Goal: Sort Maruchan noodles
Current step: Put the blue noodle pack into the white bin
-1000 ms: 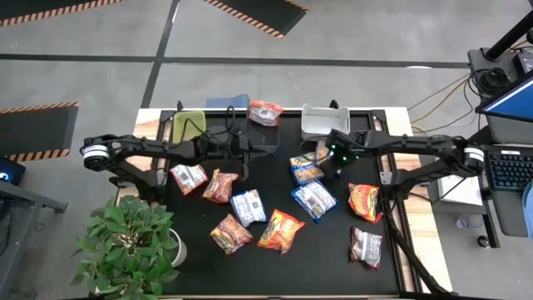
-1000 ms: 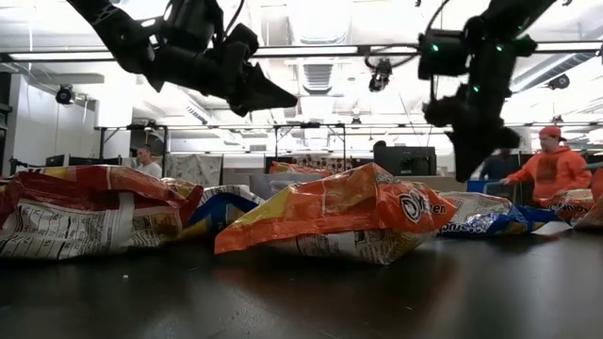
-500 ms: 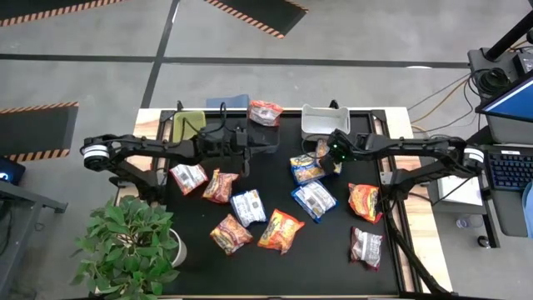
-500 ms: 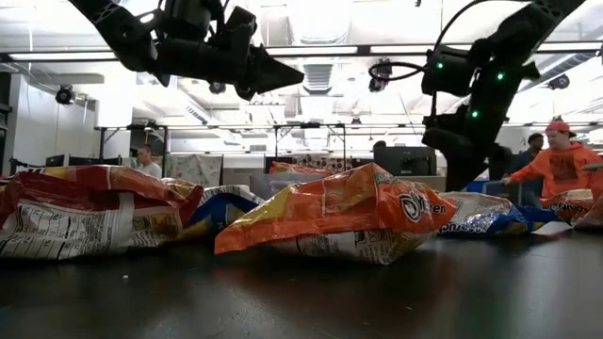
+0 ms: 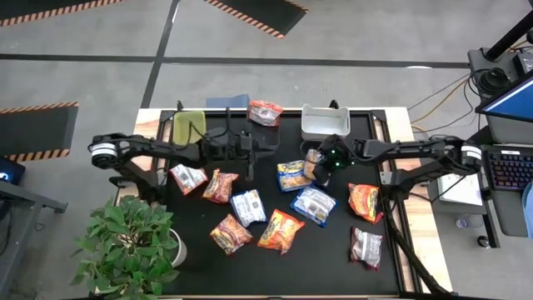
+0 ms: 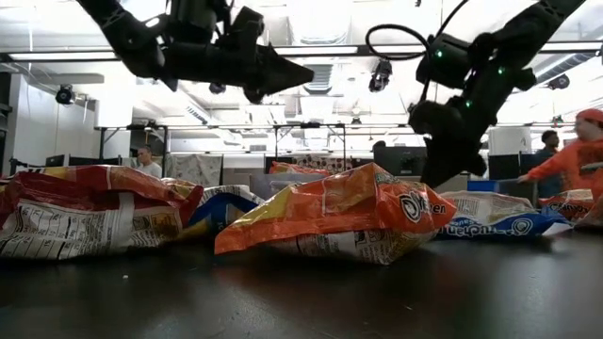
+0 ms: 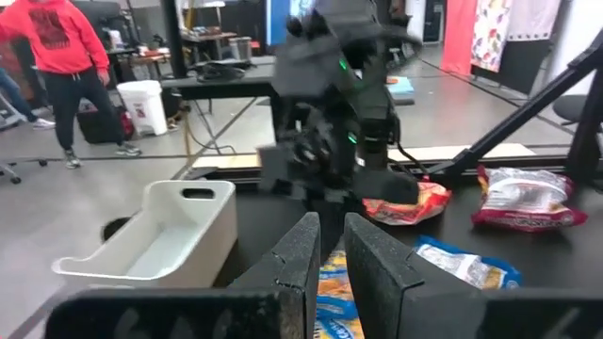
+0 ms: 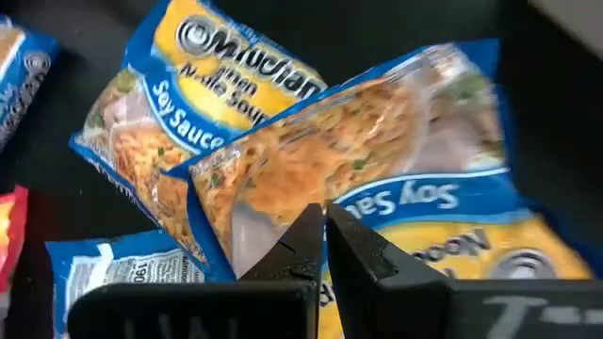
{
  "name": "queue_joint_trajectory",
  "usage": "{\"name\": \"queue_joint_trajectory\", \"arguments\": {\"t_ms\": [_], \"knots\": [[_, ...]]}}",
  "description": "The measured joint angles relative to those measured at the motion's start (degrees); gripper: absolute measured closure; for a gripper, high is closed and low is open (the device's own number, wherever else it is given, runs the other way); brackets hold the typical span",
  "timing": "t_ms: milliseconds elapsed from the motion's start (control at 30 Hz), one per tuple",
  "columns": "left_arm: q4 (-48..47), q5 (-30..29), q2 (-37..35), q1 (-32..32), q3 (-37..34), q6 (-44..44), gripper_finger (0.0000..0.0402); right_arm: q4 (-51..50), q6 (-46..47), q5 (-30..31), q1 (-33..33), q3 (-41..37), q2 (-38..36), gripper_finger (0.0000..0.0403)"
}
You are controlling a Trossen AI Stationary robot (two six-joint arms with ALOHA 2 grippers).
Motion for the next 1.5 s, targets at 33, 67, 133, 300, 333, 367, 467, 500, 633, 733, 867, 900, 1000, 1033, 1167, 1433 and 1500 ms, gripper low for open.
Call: {"name": "queue_joint_trajectory", "arguments": {"t_ms": [33, 67, 133, 300, 333, 367, 467, 500, 633, 733, 867, 900, 1000, 1033, 1167, 1433, 1500], "knots": [[-0.05, 0.00, 1.18, -0.36, 1.03, -0.18, 0.0364, -1.37, 0.01, 0.13, -0.03, 0.39, -0.74, 0.0394], [-0.08, 0.02, 2.41, -0.70, 2.14, -0.30, 0.0364, -2.96, -0.01, 0.07, -0.20, 0.59, -1.63, 0.0394], [-0.55, 0.04, 5.17, -1.26, 4.58, -0.59, 0.0364, -5.93, -0.47, -0.10, -0.74, 0.77, -3.58, 0.0394], [-2.66, 0.04, 12.75, -1.66, 10.35, -1.14, 0.0364, -12.74, -0.49, 0.12, -2.59, 0.26, -9.33, 0.0394], [-2.56, 0.02, 14.24, -1.68, 11.38, -1.49, 0.0364, -14.13, -0.49, 0.06, -2.93, 0.04, -10.54, 0.0394], [-2.49, 0.04, 15.59, -1.68, 12.31, -1.84, 0.0364, -15.14, -0.49, 0.09, -3.25, -0.15, -11.70, 0.0394], [-2.62, 0.01, 19.56, -1.77, 15.03, -2.77, 0.0364, -17.13, -0.47, 0.07, -4.06, -0.88, -15.15, 0.0394], [-2.75, 0.02, 20.76, -1.80, 15.80, -2.95, 0.0364, -17.60, -0.47, 0.09, -4.32, -1.21, -16.17, 0.0394], [-3.05, 0.02, 24.69, -1.93, 18.57, -3.77, 0.0364, -17.85, -0.08, 0.09, -5.67, -2.77, -19.40, 0.0394], [-4.30, 0.03, 26.89, -1.95, 20.37, -3.79, 0.0364, -17.70, 1.10, 0.07, -6.97, -4.01, -20.29, 0.0394], [-4.98, 0.06, 29.19, -2.36, 22.57, -3.74, 0.0364, -15.95, 3.79, 0.10, -8.47, -5.76, -20.20, 0.0394], [-5.21, 0.13, 29.63, -2.53, 22.94, -3.60, 0.0364, -15.06, 4.23, 0.11, -8.91, -6.18, -19.98, 0.0394], [-6.37, 0.39, 30.92, -3.10, 23.99, -2.72, 0.0364, -12.94, 5.60, -0.42, -10.59, -6.65, -19.40, 0.0392], [-6.44, 0.41, 31.31, -3.25, 24.25, -2.67, 0.0364, -12.84, 6.00, -1.14, -11.36, -6.65, -19.15, 0.0390], [-6.74, 0.43, 33.49, -3.75, 25.58, -2.65, 0.0364, -12.95, 6.38, -4.54, -15.04, -6.70, -17.73, 0.0357], [-8.83, 0.07, 36.21, -3.89, 28.30, -2.76, 0.0364, -12.36, 5.54, -5.27, -18.29, -6.73, -13.05, 0.0244], [-9.96, -1.14, 36.44, -3.91, 28.73, -2.72, 0.0364, -10.56, 5.55, -6.38, -18.27, -6.78, -11.44, 0.0214]]}}
